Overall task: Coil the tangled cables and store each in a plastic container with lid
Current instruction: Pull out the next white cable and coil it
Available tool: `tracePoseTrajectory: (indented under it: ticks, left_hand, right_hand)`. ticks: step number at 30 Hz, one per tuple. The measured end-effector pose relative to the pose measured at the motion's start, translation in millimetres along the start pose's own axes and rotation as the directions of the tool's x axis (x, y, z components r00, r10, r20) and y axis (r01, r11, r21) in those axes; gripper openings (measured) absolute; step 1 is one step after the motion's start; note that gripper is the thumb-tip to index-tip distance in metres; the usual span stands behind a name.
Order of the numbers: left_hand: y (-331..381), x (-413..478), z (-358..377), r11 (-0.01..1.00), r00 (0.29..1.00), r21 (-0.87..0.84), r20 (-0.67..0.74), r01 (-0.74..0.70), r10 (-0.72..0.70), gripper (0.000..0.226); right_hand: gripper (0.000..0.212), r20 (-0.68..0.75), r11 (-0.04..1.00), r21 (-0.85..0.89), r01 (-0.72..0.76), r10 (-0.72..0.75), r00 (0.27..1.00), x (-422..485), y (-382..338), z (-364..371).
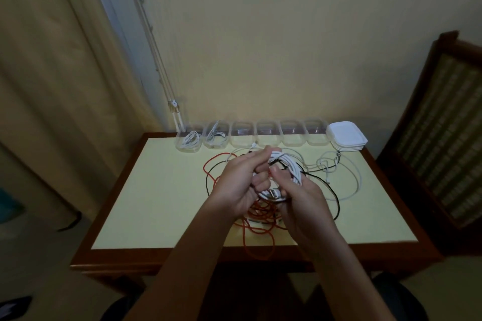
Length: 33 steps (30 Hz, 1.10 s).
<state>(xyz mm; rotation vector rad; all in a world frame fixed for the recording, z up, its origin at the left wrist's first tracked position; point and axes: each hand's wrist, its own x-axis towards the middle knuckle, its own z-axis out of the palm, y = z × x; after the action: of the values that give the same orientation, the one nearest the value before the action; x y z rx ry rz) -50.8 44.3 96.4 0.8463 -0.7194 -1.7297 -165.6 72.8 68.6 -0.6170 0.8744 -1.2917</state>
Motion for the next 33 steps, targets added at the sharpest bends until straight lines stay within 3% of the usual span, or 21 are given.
tracePoseTrajectory:
  ticks: [4, 8, 12, 14, 16, 19, 22, 26, 31, 33]
  left_hand:
    - [-2, -5, 3, 0.997, 0.997, 0.045, -0.037, -0.062, 0.063, 0.029]
    - [-1, -6, 1, 0.965, 0.98, 0.213, -0.092, -0.154, 0.177, 0.029]
    - [-4, -8, 0, 0.827, 0.938, 0.493, -0.06, -0.27, 0.342, 0.021]
    - [-4, -7, -3, 0.709, 0.903, 0.626, -0.018, -0.324, 0.429, 0.019]
    - [-2, -7, -3, 0.653, 0.888, 0.673, 0.013, -0.348, 0.459, 0.017]
    - [-2, -6, -5, 0.648, 0.888, 0.673, 0.028, -0.357, 0.46, 0.017]
    - [-2, -7, -6, 0.723, 0.918, 0.614, 0.004, -0.316, 0.397, 0.017]
    - [1, -1, -9, 0.881, 0.948, 0.415, -0.112, -0.229, 0.299, 0.022]
    - [-8, 6, -15, 0.99, 0.974, 0.048, -0.177, -0.134, 0.141, 0.026]
    - [-12, 7, -13, 0.991, 0.979, -0.066, -0.176, -0.113, 0.099, 0.025]
  right_hand:
    - [0.02, -0.052, 0.991, -0.133, -0.01, 0.003, 0.999, -3, -1, 2]
    - [0.019, -0.074, 0.971, -0.208, -0.117, 0.104, 0.992, -3, -6, -1]
    - [0.004, 0.008, 0.93, -0.239, -0.278, 0.288, 0.957, -2, -15, -2]
    - [0.015, 0.031, 0.921, -0.202, -0.334, 0.347, 0.937, -3, -16, 0]
    - [0.022, 0.03, 0.918, -0.146, -0.368, 0.376, 0.926, -4, -15, 3]
    - [0.02, 0.043, 0.926, -0.132, -0.355, 0.363, 0.931, -4, -15, 4]
    - [0.011, 0.082, 0.939, -0.192, -0.285, 0.305, 0.949, -6, -17, 1]
    - [0.006, 0.075, 0.931, -0.315, -0.187, 0.221, 0.972, -9, -21, 1]
    - [0.019, 0.039, 0.832, -0.552, -0.046, 0.082, 0.996, -9, -25, -5]
    - [0.013, -0.025, 0.766, -0.642, 0.019, -0.045, 0.999, -9, -23, -7]
